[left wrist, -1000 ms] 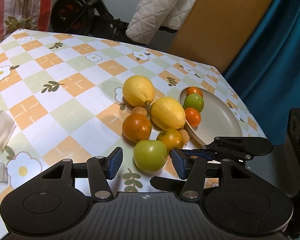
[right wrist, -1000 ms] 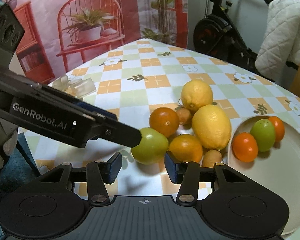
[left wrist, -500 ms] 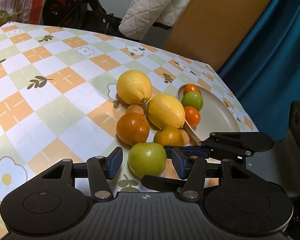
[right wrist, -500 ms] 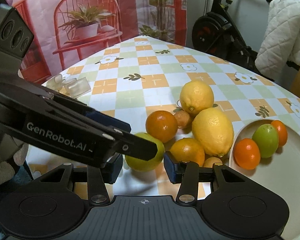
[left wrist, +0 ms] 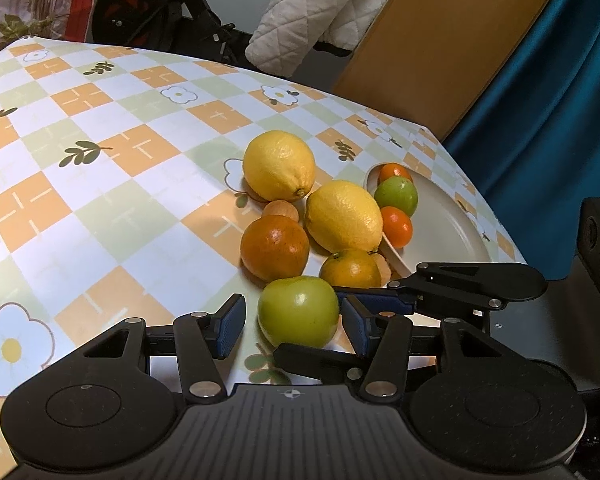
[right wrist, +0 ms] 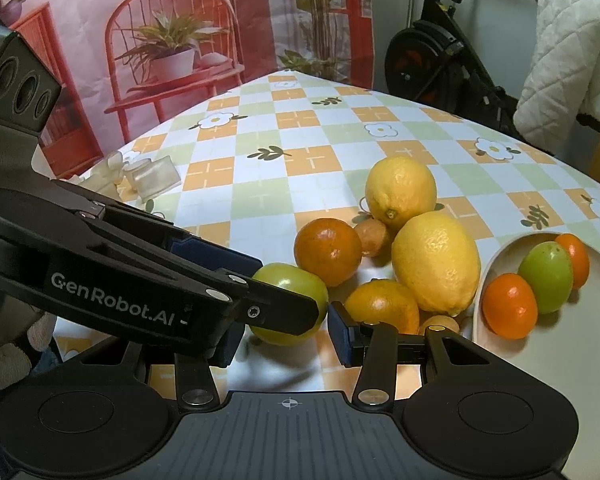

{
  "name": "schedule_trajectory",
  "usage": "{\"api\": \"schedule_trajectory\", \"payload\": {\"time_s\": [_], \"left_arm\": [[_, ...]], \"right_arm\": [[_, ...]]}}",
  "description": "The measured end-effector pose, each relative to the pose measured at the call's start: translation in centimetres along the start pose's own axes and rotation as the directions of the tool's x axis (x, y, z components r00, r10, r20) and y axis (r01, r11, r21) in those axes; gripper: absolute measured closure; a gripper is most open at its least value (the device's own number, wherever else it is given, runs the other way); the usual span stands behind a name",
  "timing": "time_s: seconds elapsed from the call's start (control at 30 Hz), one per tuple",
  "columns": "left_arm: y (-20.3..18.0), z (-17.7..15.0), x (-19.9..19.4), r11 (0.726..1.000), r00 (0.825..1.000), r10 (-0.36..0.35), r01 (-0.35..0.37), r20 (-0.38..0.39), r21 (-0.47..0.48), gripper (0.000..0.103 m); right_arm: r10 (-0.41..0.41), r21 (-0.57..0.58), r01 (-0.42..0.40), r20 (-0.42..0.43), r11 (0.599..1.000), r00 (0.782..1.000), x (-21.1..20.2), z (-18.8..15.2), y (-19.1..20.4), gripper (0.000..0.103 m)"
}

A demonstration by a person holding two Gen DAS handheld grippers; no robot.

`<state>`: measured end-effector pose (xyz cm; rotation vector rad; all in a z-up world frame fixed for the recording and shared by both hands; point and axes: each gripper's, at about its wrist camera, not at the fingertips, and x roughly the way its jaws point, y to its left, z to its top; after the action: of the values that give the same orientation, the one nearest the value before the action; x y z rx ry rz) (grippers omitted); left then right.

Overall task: Organize fruits
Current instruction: 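Close the left gripper around the pale green fruit, then carry the pale green fruit with the left gripper onto the plate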

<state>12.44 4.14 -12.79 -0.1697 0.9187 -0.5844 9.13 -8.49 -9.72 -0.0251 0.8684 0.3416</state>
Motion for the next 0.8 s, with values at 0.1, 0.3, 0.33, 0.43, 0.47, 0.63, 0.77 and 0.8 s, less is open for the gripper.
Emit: {"api": "schedule_trajectory", "payload": {"time_s": [0.1,0.3,0.33,0.43,0.47,0.63,0.77,0.8], "left_arm": [[0.1,-0.1,0.1,1.0,1.0,-0.001,0.001,0.004,-0.006,0.047],[-0.1,-0.3,-0.1,1.0,1.0,-0.003,0.003,0.019,0.001,0.055],[-0.1,-0.3,-0.2,1.0,1.0,-0.001,0.001,0.021,0.001,0.055],[-0.3,-0.4,-0.4,1.0,1.0,0.008,-0.008,0.027,0.006,0.055],[-0.4,-0.5,-0.6,1.0,0.999,0.009,-0.01,0.031,0.009,0.055],[-0.6,-0.5,-1.4,1.0,0.999,0.006,-0.006,0.052,0.0,0.055],[-0.8,-0.1,-2.1,1.0,0.997,-0.005,0.006,0.077,-0.014,0.055],[-1.0,0.1,-2.3,1.0,0.997,-0.008,0.01,0.083,-0.017,0.055]], "right_arm": [[-0.002,-0.001,0.002,-0.003,1.0,1.0,0.2,-0.1,0.1,0.061],[0.0,0.007,0.0,0.002,1.0,1.0,0.3,-0.2,0.0,0.061],[-0.001,0.007,0.001,0.003,1.0,1.0,0.3,-0.2,0.1,0.061],[0.001,0.006,-0.001,0.004,1.0,1.0,0.3,-0.3,0.2,0.062],[0.002,0.006,-0.002,0.006,1.0,1.0,0.2,-0.3,0.3,0.062],[0.002,0.001,-0.002,0.028,1.0,1.0,-0.5,-0.3,0.6,0.062],[-0.005,-0.006,0.005,0.06,1.0,0.998,-1.5,0.0,0.8,0.062],[-0.006,-0.005,0.007,0.068,1.0,0.998,-1.7,0.1,0.8,0.062]]}}
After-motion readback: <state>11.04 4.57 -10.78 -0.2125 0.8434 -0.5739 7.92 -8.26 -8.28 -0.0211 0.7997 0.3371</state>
